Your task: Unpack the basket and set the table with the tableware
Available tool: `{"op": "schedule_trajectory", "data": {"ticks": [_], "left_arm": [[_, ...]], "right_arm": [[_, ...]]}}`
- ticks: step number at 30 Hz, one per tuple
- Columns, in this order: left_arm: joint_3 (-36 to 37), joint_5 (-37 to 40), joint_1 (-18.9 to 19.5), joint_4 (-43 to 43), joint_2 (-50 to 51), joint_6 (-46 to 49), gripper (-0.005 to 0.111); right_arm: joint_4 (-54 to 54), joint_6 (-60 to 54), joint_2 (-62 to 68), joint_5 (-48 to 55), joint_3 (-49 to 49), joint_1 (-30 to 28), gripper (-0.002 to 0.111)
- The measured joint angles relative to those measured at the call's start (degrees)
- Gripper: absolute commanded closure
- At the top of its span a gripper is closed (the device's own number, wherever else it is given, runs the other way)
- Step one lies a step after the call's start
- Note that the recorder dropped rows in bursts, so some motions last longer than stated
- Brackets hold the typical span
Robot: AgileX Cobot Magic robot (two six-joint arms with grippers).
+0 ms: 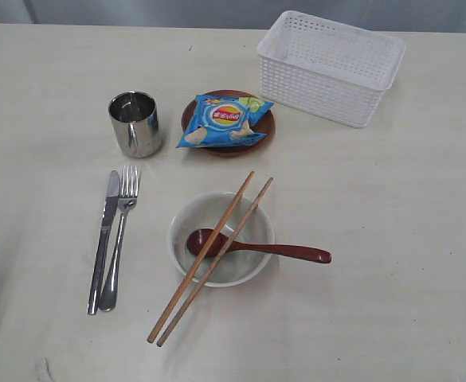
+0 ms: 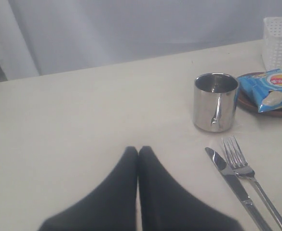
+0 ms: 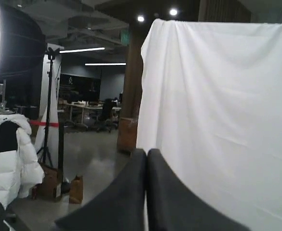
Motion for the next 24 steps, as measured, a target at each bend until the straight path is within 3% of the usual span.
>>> {"op": "schedule_trajectory", "data": {"ticks": [9, 17, 24], "left_arm": [[0.0, 0.0, 0.0, 0.0, 0.0, 0.0, 0.107], [0.0, 0.0, 0.0, 0.0, 0.0, 0.0, 0.107], [0.0, 0.0, 0.0, 0.0, 0.0, 0.0, 0.107]], "right_arm": [[-13.5, -0.1, -9.4, -3.2, 3.3, -1.5, 0.109], [-11.5, 0.0, -20.0, -18.7, 23.0, -8.1, 0.109], [-11.3, 0.2, -20.7, -18.3, 34.3, -12.5, 0.109]]}}
